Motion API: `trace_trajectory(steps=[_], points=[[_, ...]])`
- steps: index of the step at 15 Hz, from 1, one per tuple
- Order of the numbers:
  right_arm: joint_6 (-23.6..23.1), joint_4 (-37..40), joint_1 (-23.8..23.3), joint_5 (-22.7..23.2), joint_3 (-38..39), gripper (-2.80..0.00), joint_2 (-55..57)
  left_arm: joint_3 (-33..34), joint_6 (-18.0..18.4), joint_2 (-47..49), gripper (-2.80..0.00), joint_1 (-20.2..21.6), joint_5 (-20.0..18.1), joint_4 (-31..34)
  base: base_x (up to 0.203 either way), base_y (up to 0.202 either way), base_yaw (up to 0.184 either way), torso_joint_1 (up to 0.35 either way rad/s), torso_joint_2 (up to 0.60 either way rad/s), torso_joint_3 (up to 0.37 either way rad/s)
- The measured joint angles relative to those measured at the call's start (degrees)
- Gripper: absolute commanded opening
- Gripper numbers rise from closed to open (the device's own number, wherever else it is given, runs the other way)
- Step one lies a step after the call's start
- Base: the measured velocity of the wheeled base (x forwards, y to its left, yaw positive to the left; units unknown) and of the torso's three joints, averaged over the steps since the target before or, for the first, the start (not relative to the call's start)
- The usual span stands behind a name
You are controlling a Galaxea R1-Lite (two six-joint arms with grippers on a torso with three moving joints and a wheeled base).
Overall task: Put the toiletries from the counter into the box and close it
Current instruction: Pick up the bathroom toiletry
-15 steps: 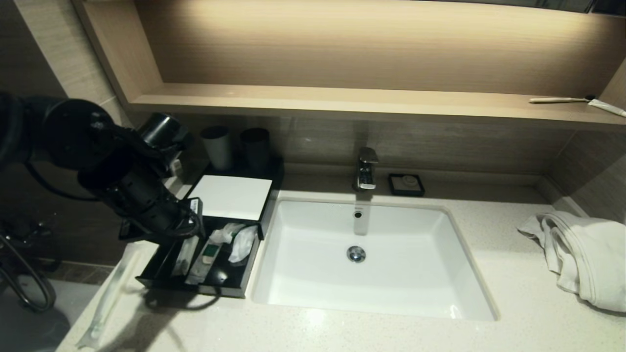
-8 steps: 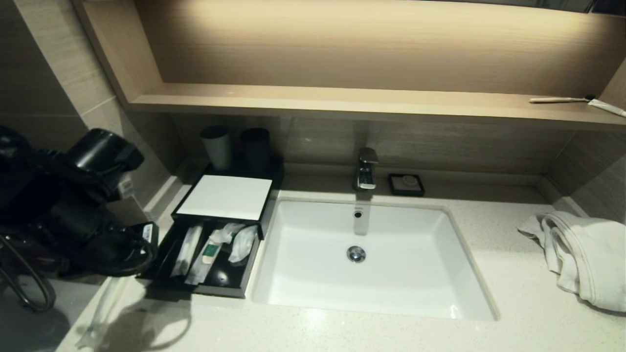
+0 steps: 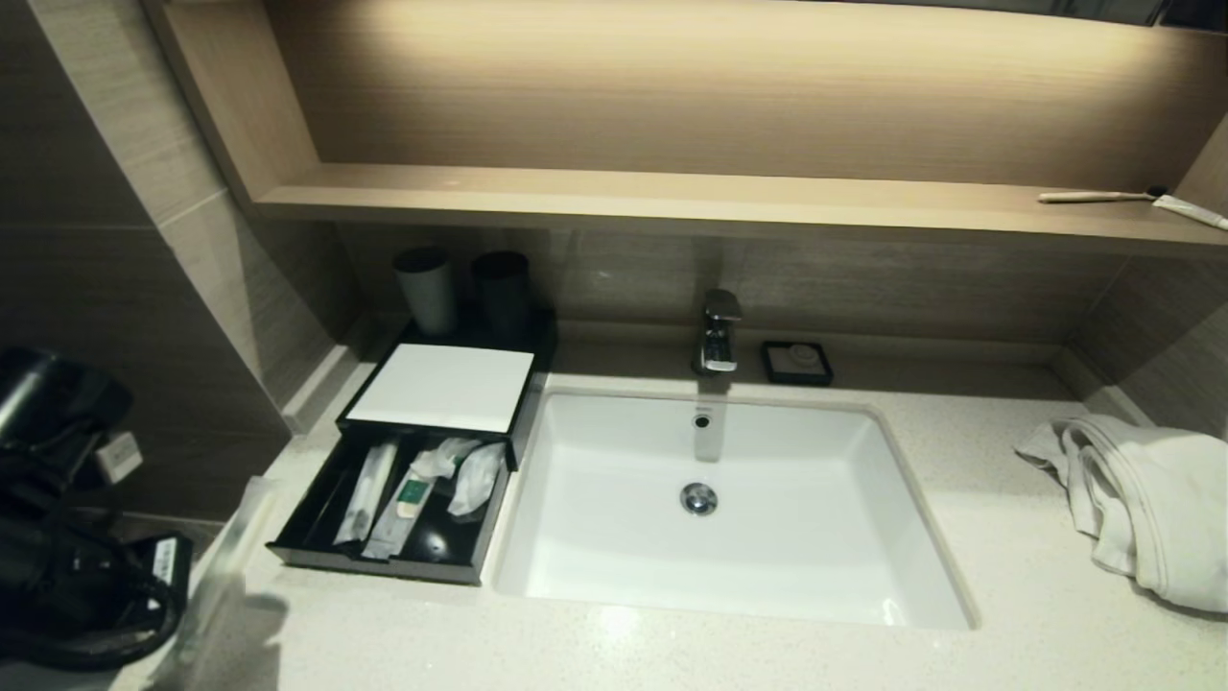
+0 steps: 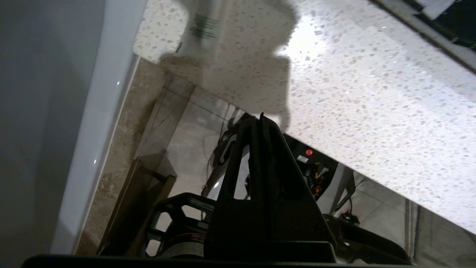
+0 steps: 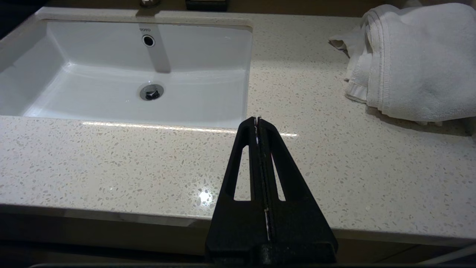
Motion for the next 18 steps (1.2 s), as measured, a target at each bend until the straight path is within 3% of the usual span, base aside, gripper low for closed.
trace_trajectory(steps=[8, 14, 18], points=[[0.00, 0.01, 0.00, -0.01, 0.00, -2.80, 0.00, 10.98, 10.82, -0.96, -2.80, 11.90, -0.78, -9.97, 0.000, 0.000, 0.000, 0.000, 0.00, 0.000], [0.00, 0.00, 0.00, -0.04, 0.00, -2.80, 0.00, 11.95, 20.19, 2.79, -2.80, 22.04, -9.42, -12.25, 0.000, 0.000, 0.000, 0.000, 0.00, 0.000], [0.00, 0.00, 0.00, -0.01, 0.00, -2.80, 0.00, 12.55, 21.72, 6.17, -2.80, 23.89, -11.40, -14.48, 0.000, 0.000, 0.000, 0.000, 0.00, 0.000]])
